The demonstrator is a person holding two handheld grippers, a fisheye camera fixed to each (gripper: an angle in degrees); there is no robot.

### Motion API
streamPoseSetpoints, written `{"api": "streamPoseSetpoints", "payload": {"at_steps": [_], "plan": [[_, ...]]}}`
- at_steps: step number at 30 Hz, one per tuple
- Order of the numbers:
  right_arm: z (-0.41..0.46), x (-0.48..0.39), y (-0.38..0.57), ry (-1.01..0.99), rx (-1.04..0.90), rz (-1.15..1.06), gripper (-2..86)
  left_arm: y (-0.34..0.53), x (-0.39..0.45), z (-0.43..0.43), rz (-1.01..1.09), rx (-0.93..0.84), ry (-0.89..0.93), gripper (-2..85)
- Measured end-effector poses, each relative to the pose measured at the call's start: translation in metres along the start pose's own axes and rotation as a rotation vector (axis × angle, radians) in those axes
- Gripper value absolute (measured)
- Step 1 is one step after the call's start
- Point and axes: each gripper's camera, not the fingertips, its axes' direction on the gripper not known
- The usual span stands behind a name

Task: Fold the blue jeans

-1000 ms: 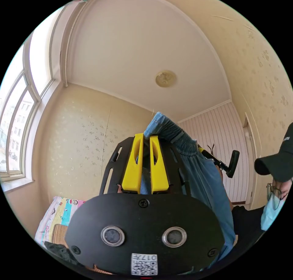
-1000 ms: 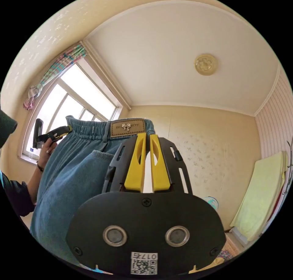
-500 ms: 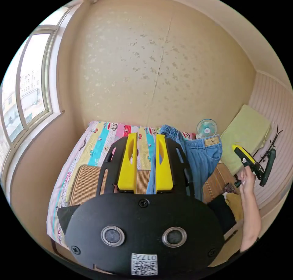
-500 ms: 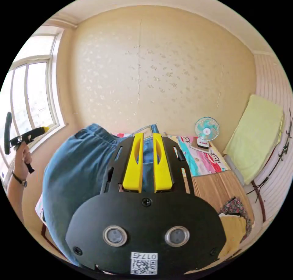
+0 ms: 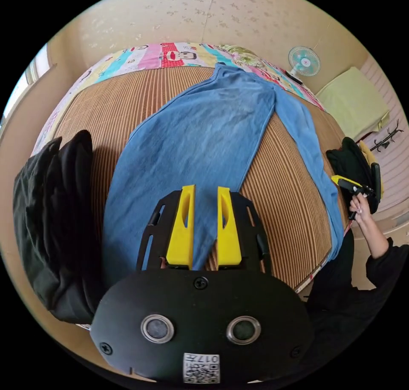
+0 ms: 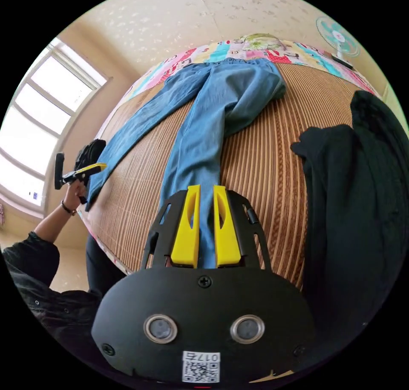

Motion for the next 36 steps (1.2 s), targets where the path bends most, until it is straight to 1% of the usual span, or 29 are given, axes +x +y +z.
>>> {"api": "streamPoseSetpoints", "payload": {"at_steps": [2,3,4,5,6,7,8,9,11,13,15,18,20,22,24,25,26,28,29,30,31,33,34,35,36], "plan": [[-0.021,-0.002,0.031,-0.059,0.046,0.021,5.2,0.017,-0.008,-0.021,0.014,0.055,-0.039,8.2],[-0.032,-0.006,0.049,-0.078,0.068,0.02,4.8,0.025,-0.013,-0.022,0.017,0.034,-0.068,7.4],[-0.036,-0.01,0.057,-0.081,0.075,0.012,4.7,0.028,-0.016,-0.017,0.001,-0.012,-0.079,6.8],[-0.041,-0.017,0.07,-0.079,0.076,-0.021,4.1,0.034,-0.024,0.005,-0.074,-0.195,-0.075,4.6],[-0.038,-0.022,0.08,-0.066,0.04,-0.059,3.6,0.041,-0.028,-0.005,-0.172,-0.151,-0.033,1.7],[-0.035,-0.023,0.084,-0.052,0.015,-0.055,3.4,0.045,-0.028,-0.008,-0.231,-0.162,-0.008,1.4],[-0.034,-0.021,0.091,-0.032,-0.01,0.01,3.4,0.054,-0.024,-0.012,-0.31,-0.185,0.04,0.8],[-0.04,-0.017,0.098,-0.066,0.015,0.078,3.8,0.066,-0.013,-0.019,-0.335,-0.184,0.083,0.5],[-0.056,-0.011,0.11,-0.178,0.086,0.126,4.5,0.088,0.01,-0.025,-0.342,-0.196,0.148,0.1],[-0.067,-0.002,0.118,-0.202,0.116,0.184,5.9,0.113,0.033,-0.026,-0.35,-0.233,0.271,-0.1],[-0.074,0.004,0.121,-0.147,0.079,0.227,7.6,0.143,0.054,-0.028,-0.367,-0.241,0.433,-0.3],[-0.079,-0.007,0.119,-0.094,0.032,0.144,8.7,0.163,0.067,-0.041,-0.401,-0.183,0.543,-0.7],[-0.074,-0.018,0.116,-0.049,-0.021,0.074,9.3,0.157,0.077,-0.052,-0.337,-0.159,0.566,-0.9],[-0.058,-0.029,0.111,-0.018,-0.133,0.014,9.1,0.146,0.084,-0.06,-0.274,-0.174,0.529,-0.9],[-0.037,-0.04,0.108,0.078,-0.296,-0.042,5.7,0.128,0.085,-0.069,-0.229,-0.175,0.509,-0.9],[-0.039,-0.042,0.108,0.091,-0.303,-0.065,4.8,0.124,0.084,-0.071,-0.222,-0.17,0.519,-0.9],[-0.05,-0.043,0.107,0.106,-0.29,-0.069,3.7,0.116,0.081,-0.078,-0.214,-0.16,0.546,-0.9],[-0.087,-0.034,0.104,0.119,-0.224,0.024,3.2,0.107,0.079,-0.09,-0.197,-0.137,0.586,-0.7],[-0.126,-0.03,0.102,0.079,-0.135,0.071,3.1,0.103,0.078,-0.101,-0.179,-0.113,0.603,-0.5],[-0.169,-0.034,0.098,0.029,-0.025,0.047,3.0,0.1,0.079,-0.111,-0.154,-0.087,0.616,-0.2],[-0.19,-0.039,0.096,0.009,0.028,0.023,3.0,0.1,0.079,-0.115,-0.142,-0.076,0.62,0.1],[-0.252,-0.074,0.086,-0.073,0.172,-0.158,2.9,0.099,0.08,-0.123,-0.114,-0.06,0.645,3.5],[-0.26,-0.085,0.083,-0.095,0.182,-0.213,2.9,0.098,0.081,-0.122,-0.11,-0.062,0.659,4.6],[-0.264,-0.105,0.077,-0.138,0.152,-0.3,3.0,0.096,0.082,-0.118,-0.099,-0.066,0.701,6.8],[-0.254,-0.122,0.071,-0.169,0.08,-0.355,3.0,0.094,0.084,-0.11,-0.087,-0.073,0.756,8.1]]}}
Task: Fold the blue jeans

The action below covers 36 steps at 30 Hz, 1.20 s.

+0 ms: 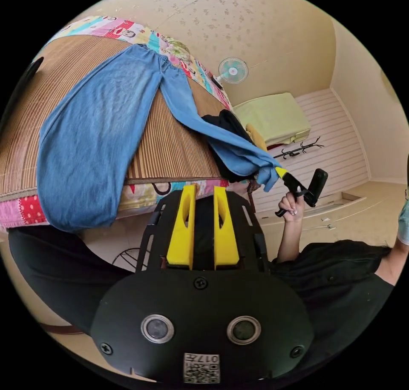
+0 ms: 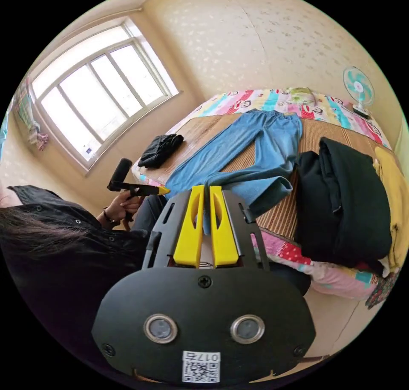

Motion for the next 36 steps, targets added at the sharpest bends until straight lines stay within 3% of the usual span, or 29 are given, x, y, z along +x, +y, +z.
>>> {"api": "streamPoseSetpoints", "payload": {"at_steps": [4,6,9,12,15,18,23,28,33,36], "plan": [[0.082,-0.006,0.006,-0.103,-0.22,0.056,3.3,-0.01,-0.026,0.04,-0.045,-0.066,0.179,12.1],[0.141,0.011,0.031,-0.203,-0.376,0.179,3.6,-0.011,-0.051,0.08,-0.153,-0.171,0.2,13.6],[0.173,0.025,0.061,-0.412,-0.472,0.248,4.7,0.001,-0.063,0.1,-0.214,-0.184,0.151,12.9],[0.146,0.039,0.078,-0.474,-0.336,0.289,5.0,0.006,-0.058,0.109,-0.186,-0.209,-0.087,12.8],[0.123,0.064,0.09,-0.262,-0.273,0.334,6.0,0.003,-0.054,0.12,-0.115,-0.193,-0.274,13.1],[0.131,0.087,0.089,-0.069,-0.266,0.34,7.1,-0.004,-0.057,0.138,-0.055,-0.168,-0.34,12.0],[0.168,0.094,0.067,-0.044,-0.174,0.324,6.9,-0.004,-0.064,0.157,-0.073,-0.167,-0.484,7.0],[0.182,0.085,0.068,0.022,-0.079,0.459,3.3,0.015,-0.068,0.161,-0.01,-0.175,-0.454,0.4],[0.126,0.061,0.08,-0.121,0.006,0.395,1.2,0.038,-0.065,0.125,0.044,-0.082,-0.143,-0.3],[0.103,0.053,0.094,-0.032,-0.002,0.334,0.9,0.045,-0.065,0.119,0.06,-0.053,-0.203,0.4]]}}
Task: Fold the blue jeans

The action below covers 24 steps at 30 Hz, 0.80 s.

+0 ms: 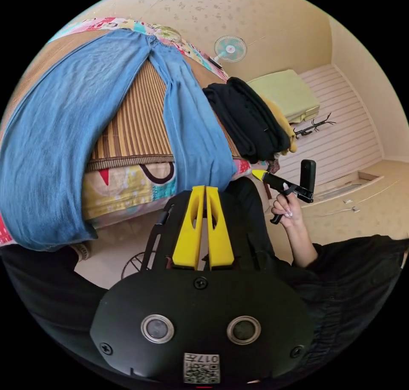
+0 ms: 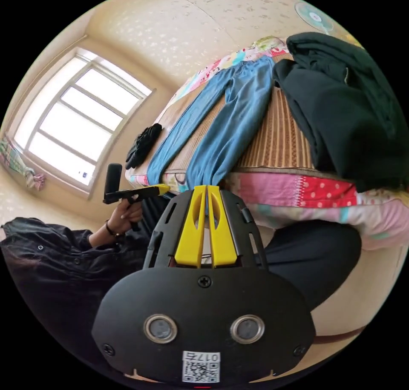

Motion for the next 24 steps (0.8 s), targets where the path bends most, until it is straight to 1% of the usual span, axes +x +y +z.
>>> {"api": "streamPoseSetpoints", "payload": {"at_steps": [1,2,3,4,5,6,7,8,9,11,12,14,16,18,20,22,23,24], "plan": [[0.001,0.003,0.003,0.057,-0.013,0.019,1.0,0.0,-0.002,0.003,-0.009,-0.003,-0.025,0.7],[0.007,0.012,0.008,0.154,-0.052,0.071,1.1,0.0,-0.006,0.014,-0.022,-0.013,-0.045,5.1],[0.011,0.017,0.011,0.155,-0.075,0.089,1.3,-0.003,-0.01,0.027,-0.041,-0.036,-0.029,7.9],[0.011,0.018,0.012,0.127,-0.066,0.087,1.4,-0.004,-0.012,0.034,-0.052,-0.047,-0.022,8.6],[0.009,0.017,0.015,0.058,-0.018,0.086,1.9,-0.007,-0.014,0.046,-0.055,-0.058,-0.01,9.0],[0.009,0.013,0.016,0.007,0.028,0.073,2.7,-0.009,-0.013,0.055,-0.045,-0.054,-0.028,8.5],[0.01,0.011,0.015,-0.003,0.04,0.066,3.2,-0.009,-0.013,0.059,-0.044,-0.049,-0.053,7.6],[0.016,0.007,0.011,0.011,0.046,0.054,4.4,-0.009,-0.012,0.065,-0.051,-0.04,-0.118,5.9],[0.027,0.004,0.005,0.054,0.027,0.054,5.9,-0.007,-0.013,0.068,-0.056,-0.026,-0.159,4.3],[0.049,0.001,-0.005,0.097,-0.02,0.054,7.1,0.0,-0.013,0.069,-0.06,0.004,-0.164,2.6],[0.062,-0.001,-0.01,0.082,-0.043,0.035,6.7,0.005,-0.012,0.069,-0.041,0.018,-0.162,1.5],[0.077,0.0,-0.013,0.034,-0.06,0.037,4.8,0.008,-0.01,0.067,0.038,-0.009,-0.106,0.3],[0.076,0.006,-0.012,-0.028,-0.063,0.096,3.3,0.012,-0.011,0.049,0.091,0.002,0.016,-0.3],[0.048,0.01,0.0,-0.132,0.012,0.17,2.3,0.023,-0.018,0.012,0.151,0.053,0.236,-0.7],[0.024,0.005,0.012,-0.241,0.091,0.148,2.0,0.037,-0.029,-0.011,0.157,0.079,0.336,-0.9],[0.008,-0.001,0.018,-0.202,0.113,0.111,1.8,0.054,-0.044,-0.025,0.129,0.123,0.367,-0.9],[0.004,-0.004,0.018,-0.09,0.093,0.081,1.7,0.064,-0.057,-0.028,0.079,0.156,0.32,-0.9],[0.009,-0.002,0.016,0.047,0.039,0.063,1.6,0.072,-0.071,-0.024,0.011,0.163,0.223,-0.9]]}}
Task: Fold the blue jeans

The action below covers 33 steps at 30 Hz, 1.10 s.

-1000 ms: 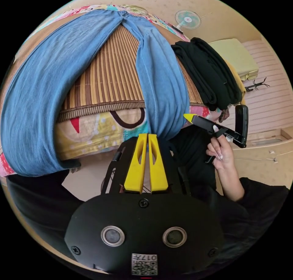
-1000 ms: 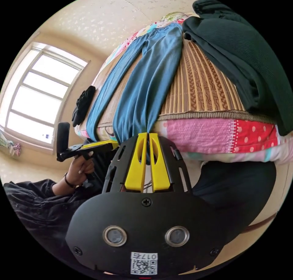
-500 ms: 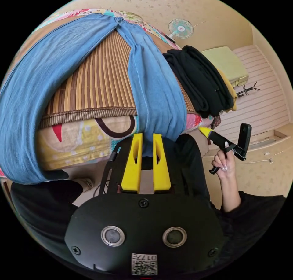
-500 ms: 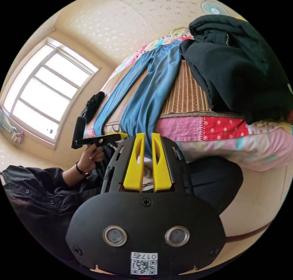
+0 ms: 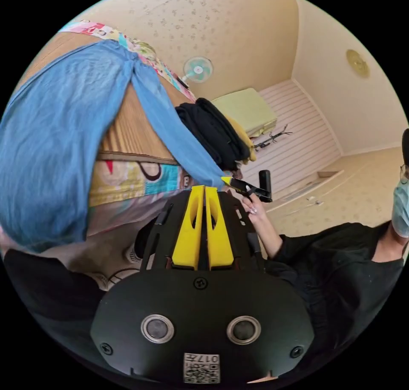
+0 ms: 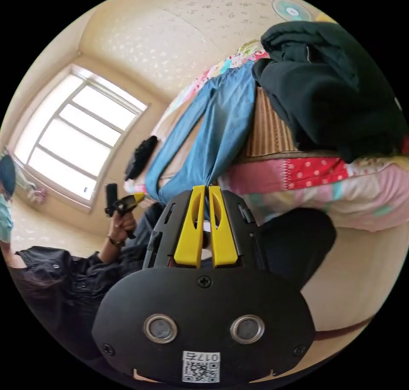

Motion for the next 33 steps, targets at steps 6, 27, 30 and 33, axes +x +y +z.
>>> {"api": "streamPoseSetpoints", "payload": {"at_steps": [6,27,30,33], "plan": [[0.024,-0.021,-0.004,-0.025,-0.137,-0.067,1.1,0.004,-0.019,0.021,-0.094,-0.049,-0.016,1.8],[0.005,0.017,0.013,0.01,-0.153,0.093,0.5,-0.035,0.028,0.147,0.038,-0.234,0.044,-0.5],[0.0,0.019,0.012,-0.023,-0.129,0.066,0.7,-0.027,0.036,0.095,0.059,-0.143,-0.036,-0.7],[0.01,0.022,0.009,-0.007,-0.15,0.047,1.3,-0.014,0.02,0.082,-0.033,-0.15,-0.28,-0.8]]}}
